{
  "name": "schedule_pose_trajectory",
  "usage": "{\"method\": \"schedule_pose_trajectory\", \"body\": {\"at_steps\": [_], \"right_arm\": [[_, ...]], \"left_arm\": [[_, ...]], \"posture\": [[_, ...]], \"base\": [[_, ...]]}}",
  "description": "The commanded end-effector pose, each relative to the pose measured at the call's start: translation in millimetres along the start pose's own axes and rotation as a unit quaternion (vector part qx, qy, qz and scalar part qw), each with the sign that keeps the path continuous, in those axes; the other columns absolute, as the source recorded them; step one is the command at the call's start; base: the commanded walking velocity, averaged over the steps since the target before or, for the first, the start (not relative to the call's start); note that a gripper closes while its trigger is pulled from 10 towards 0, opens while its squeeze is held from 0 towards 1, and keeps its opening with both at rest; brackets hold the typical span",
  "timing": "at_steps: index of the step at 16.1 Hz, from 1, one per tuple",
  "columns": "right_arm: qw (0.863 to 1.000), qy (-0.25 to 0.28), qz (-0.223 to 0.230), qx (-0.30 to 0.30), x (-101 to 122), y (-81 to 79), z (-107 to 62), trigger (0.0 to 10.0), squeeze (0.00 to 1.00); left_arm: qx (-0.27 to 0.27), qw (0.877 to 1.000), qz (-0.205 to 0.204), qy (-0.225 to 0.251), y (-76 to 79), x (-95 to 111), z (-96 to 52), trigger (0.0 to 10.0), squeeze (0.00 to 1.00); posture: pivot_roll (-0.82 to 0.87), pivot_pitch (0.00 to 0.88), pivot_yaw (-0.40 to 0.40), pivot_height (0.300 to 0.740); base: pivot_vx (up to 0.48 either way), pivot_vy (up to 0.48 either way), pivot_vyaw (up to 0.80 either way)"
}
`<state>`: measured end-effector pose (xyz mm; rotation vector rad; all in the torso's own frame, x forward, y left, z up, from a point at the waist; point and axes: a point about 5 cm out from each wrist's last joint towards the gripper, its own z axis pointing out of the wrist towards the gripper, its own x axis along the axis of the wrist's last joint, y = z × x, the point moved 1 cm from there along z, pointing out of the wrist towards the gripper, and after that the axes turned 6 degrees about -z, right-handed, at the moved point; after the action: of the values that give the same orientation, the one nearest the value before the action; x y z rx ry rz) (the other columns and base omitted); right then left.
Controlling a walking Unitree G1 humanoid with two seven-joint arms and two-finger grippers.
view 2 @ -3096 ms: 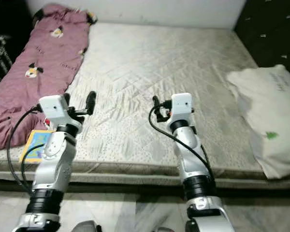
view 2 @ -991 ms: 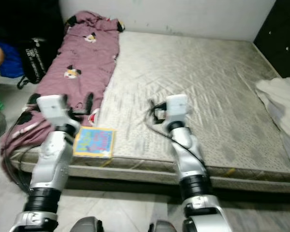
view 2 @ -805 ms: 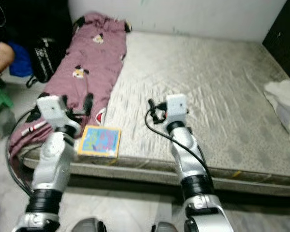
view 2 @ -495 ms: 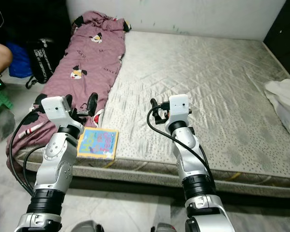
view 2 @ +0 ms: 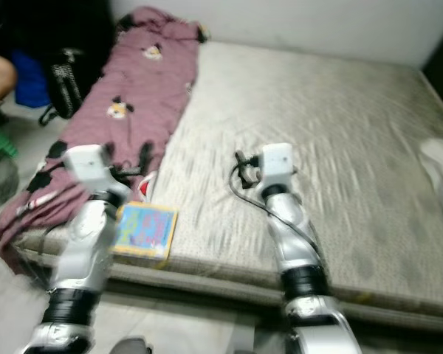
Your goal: Clean up the room
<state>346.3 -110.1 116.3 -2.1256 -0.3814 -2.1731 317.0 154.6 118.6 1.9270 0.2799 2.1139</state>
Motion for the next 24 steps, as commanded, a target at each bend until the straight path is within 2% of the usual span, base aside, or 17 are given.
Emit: {"method": "schedule_pose_trajectory", "body": {"at_steps": [1, 4, 9, 12, 21, 24], "right_arm": [[0.999, -0.019, -0.008, -0.028, -9.1, 21.5, -6.5, 10.0, 0.0], [0.999, -0.021, -0.007, -0.028, -10.1, 21.4, -6.7, 10.0, 0.0], [0.999, -0.03, -0.008, -0.029, -11.7, 22.2, -5.8, 10.0, 0.0], [0.999, -0.03, -0.007, -0.029, -11.5, 22.3, -5.3, 10.0, 0.0], [0.999, -0.031, -0.01, -0.023, -11.3, 21.8, -4.5, 10.0, 0.0], [0.999, -0.032, -0.009, -0.022, -11.7, 21.0, -4.5, 10.0, 0.0]], "left_arm": [[-0.03, 1.0, -0.008, -0.001, 21.7, -0.6, 5.1, 10.0, 0.0], [-0.029, 1.0, -0.005, -0.001, 21.4, -0.9, 4.7, 10.0, 0.0], [-0.019, 1.0, -0.013, -0.002, 19.8, -1.0, 5.6, 10.0, 0.0], [-0.02, 1.0, -0.017, -0.001, 19.9, -0.5, 5.9, 10.0, 0.0], [-0.014, 1.0, -0.021, 0.006, 19.2, 1.6, 6.1, 10.0, 0.0], [0.0, 1.0, -0.028, 0.009, 15.6, 2.4, 5.9, 10.0, 0.0]], "posture": [[-0.02, 0.0, -0.023, 0.74], [-0.02, 0.0, -0.022, 0.74], [-0.02, 0.0, -0.022, 0.74], [-0.02, 0.0, -0.023, 0.74], [-0.02, 0.0, -0.025, 0.74], [-0.02, 0.0, -0.025, 0.74]], "base": [[0.0, 0.0, 0.0], [0.0, 0.0, 0.0], [0.0, 0.0, -0.67], [0.0, 0.416, -0.71], [0.0, 0.48, 0.0], [0.0, 0.082, 0.0]]}}
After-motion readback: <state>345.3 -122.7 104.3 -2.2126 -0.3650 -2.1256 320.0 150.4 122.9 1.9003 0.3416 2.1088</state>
